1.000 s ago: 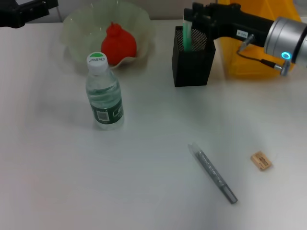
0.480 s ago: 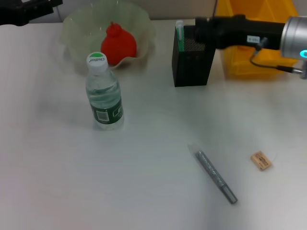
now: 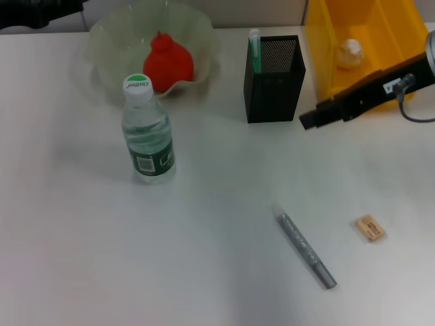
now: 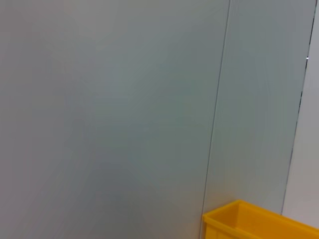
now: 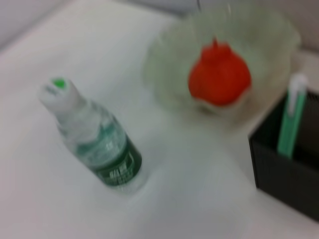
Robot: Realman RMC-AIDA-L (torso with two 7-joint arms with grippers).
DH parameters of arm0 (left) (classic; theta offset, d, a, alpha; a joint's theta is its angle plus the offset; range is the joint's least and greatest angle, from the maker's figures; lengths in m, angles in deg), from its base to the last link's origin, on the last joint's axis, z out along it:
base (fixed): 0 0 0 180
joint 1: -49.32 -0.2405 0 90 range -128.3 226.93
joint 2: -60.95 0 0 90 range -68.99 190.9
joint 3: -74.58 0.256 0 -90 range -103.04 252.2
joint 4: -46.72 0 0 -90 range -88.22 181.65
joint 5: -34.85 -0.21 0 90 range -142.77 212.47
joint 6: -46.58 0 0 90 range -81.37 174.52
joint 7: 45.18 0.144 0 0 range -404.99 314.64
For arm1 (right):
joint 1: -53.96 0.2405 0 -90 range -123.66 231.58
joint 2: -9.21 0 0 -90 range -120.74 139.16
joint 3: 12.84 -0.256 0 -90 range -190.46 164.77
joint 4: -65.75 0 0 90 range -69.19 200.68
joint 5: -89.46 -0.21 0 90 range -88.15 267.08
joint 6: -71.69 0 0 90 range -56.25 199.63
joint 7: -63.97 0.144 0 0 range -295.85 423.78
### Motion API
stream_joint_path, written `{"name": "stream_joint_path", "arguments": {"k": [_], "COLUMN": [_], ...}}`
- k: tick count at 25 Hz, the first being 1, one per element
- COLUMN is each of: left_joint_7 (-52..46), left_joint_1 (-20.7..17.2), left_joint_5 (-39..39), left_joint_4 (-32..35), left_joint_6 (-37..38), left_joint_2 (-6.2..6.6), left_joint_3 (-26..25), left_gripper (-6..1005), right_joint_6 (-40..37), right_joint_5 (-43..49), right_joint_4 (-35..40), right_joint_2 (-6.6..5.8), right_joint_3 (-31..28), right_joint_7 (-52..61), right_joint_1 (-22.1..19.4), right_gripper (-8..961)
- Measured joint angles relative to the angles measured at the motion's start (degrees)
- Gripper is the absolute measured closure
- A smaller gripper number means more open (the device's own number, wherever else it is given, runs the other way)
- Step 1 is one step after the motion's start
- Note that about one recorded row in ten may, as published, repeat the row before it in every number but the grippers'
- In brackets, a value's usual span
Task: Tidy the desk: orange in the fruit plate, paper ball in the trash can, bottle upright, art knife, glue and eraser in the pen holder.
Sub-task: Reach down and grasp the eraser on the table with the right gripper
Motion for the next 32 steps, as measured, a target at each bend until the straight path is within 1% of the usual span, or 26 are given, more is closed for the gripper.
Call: {"name": "stream_joint_path", "arguments": {"k": [5, 8, 9, 10, 14, 18, 22, 26, 32], "left_joint_7": [0.03, 0.04, 0.05, 0.05, 0.05, 0.06, 0.06, 0.06, 0.14], "left_joint_1": [0.23, 0.47, 0.53, 0.56, 0.59, 0.6, 0.6, 0.48, 0.21], "left_joint_5": [-0.03, -0.06, -0.08, -0.1, -0.12, -0.13, -0.13, -0.13, -0.13], "left_joint_4": [-0.02, -0.03, -0.03, -0.03, -0.03, -0.03, -0.3, -0.83, -0.89], "left_joint_6": [-0.09, -0.11, -0.11, -0.11, -0.1, -0.09, -0.09, -0.03, -0.03], "left_joint_2": [0.03, 0.03, 0.04, 0.03, 0.03, 0.01, -0.04, -0.03, 0.0], "left_joint_3": [-0.01, 0.03, 0.05, 0.08, 0.08, 0.08, 0.08, 0.08, 0.04], "left_gripper": [239, 239, 239, 239, 239, 239, 239, 239, 239], "right_joint_6": [-8.62, -10.81, -11.1, -11.1, -11.14, -11.23, -9.32, -7.38, -5.23], "right_joint_5": [2.27, 8.5, 13.27, 13.27, 17.58, 18.63, 20.19, 20.34, 20.54], "right_joint_4": [0.09, -0.4, -1.38, -1.38, -5.45, -7.86, -10.66, -15.17, -18.01], "right_joint_2": [-0.53, -0.26, -0.04, -0.04, 0.09, 0.13, 0.33, 0.37, 0.4], "right_joint_3": [0.03, 0.9, 2.82, 2.82, 7.18, 8.76, 12.57, 13.38, 14.34], "right_joint_7": [6.25, 8.85, 10.41, 10.41, 13.02, 13.68, 15.2, 15.56, 15.56], "right_joint_1": [3.29, 4.44, 4.76, 4.76, 5.6, 6.23, 6.63, 7.39, 7.65], "right_gripper": [498, 498, 498, 498, 498, 498, 499, 499, 499]}}
